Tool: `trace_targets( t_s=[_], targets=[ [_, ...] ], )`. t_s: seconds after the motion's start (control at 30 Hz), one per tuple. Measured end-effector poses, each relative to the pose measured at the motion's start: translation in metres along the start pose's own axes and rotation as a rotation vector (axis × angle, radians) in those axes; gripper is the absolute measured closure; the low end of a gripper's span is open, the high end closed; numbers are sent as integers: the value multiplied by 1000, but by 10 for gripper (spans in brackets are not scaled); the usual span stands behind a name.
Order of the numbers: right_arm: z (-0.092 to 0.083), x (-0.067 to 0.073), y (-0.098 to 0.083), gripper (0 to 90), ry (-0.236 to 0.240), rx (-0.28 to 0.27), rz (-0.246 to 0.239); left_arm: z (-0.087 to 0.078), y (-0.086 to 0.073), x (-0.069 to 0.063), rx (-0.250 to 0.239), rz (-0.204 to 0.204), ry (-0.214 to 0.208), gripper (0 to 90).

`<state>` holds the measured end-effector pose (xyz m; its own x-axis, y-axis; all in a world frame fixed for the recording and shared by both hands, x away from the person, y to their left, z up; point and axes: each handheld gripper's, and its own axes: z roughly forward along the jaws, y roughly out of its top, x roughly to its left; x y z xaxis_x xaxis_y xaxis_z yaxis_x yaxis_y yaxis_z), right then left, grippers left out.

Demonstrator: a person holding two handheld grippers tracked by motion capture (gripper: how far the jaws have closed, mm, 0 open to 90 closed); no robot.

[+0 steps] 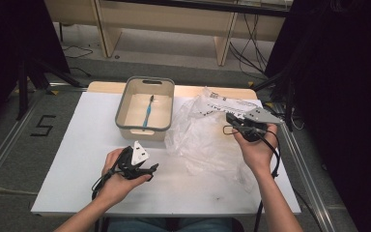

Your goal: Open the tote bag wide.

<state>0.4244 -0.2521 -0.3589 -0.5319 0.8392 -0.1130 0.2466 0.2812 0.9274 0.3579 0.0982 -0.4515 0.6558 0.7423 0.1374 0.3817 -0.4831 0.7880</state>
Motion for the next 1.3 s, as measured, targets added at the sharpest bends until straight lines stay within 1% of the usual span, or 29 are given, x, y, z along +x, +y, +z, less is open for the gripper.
trace_targets(
  t_s=[0.13, 0.53, 1.3],
  targets=[
    [1, 1, 0, 900, 0, 1, -5, 1, 0, -1, -1, 1, -1, 346],
    [-2, -1, -1, 900, -7, 1, 1, 3, 0, -2, 5, 8, -10, 345],
    [-1, 1, -3, 900, -4, 3, 0, 3, -1, -1, 10, 10, 0, 342]
  ],
)
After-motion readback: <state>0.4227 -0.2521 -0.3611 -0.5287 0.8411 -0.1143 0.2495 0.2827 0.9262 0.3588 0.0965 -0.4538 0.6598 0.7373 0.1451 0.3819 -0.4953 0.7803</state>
